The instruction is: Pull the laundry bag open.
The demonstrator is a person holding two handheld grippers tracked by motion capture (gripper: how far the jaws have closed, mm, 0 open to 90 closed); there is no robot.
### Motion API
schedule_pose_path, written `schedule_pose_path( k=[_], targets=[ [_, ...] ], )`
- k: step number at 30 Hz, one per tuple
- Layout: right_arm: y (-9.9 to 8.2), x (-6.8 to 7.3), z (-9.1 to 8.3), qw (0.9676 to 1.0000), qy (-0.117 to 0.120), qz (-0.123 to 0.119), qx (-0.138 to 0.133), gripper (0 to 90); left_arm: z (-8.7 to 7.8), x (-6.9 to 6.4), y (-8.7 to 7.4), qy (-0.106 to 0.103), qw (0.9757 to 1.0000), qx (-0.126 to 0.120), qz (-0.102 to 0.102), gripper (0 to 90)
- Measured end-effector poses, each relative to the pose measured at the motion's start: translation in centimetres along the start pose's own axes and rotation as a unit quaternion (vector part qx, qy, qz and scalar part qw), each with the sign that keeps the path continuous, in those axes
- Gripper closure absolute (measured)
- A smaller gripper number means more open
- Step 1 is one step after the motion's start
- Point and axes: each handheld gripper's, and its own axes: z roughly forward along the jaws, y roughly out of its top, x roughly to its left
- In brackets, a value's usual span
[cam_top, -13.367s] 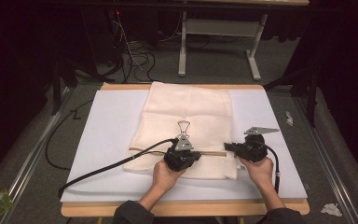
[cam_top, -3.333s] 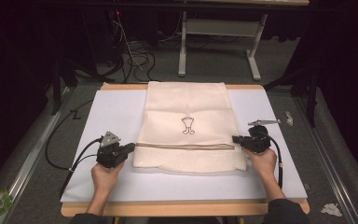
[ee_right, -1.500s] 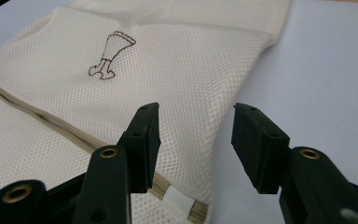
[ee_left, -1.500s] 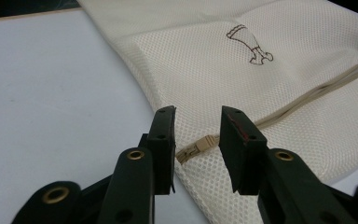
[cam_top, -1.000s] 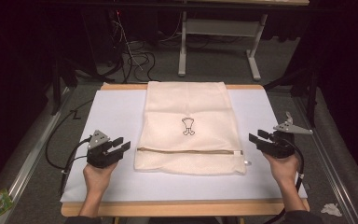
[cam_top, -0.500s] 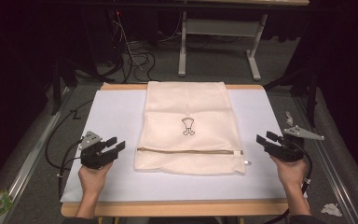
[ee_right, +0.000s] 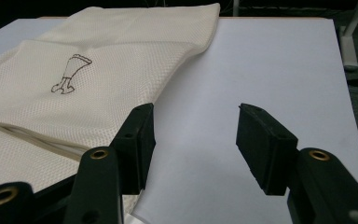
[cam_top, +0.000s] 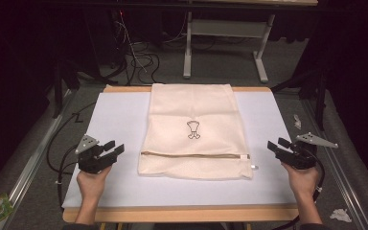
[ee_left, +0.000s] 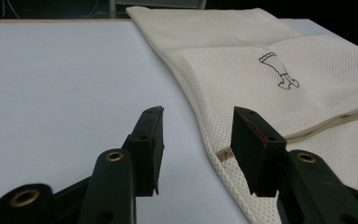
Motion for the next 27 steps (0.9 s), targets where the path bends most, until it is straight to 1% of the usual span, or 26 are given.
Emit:
schedule_pose_path(
  k=[4,12,18,20,24,27],
  targets=[
    [-0.4,-0.4,0.0,1.0000,-0.005,0.002,0.004,47.2,0.1,0.3,-0.2,0.005,0.9999,0.000,-0.009,54.0],
    [-1.2,-1.1,-0.1,0.9998,-0.011,0.012,0.008,47.0,0.0,0.8,-0.3,0.013,0.9998,0.000,-0.014,53.2],
    [-1.6,-1.3,0.0,0.9997,-0.011,0.019,0.014,47.1,0.2,1.0,-0.5,0.018,0.9997,0.007,-0.014,52.6],
    [-1.7,-1.4,0.1,0.9997,-0.009,0.017,0.014,47.3,0.2,1.1,-0.5,0.020,0.9997,0.007,-0.015,52.4],
    [-1.9,-1.5,0.4,0.9994,-0.009,0.025,0.022,48.5,0.3,1.3,-0.6,0.024,0.9995,0.008,-0.017,52.0],
    [-2.0,-1.6,0.5,0.9992,-0.009,0.031,0.024,48.8,0.4,1.4,-0.7,0.029,0.9994,0.012,-0.016,51.9]
  ],
)
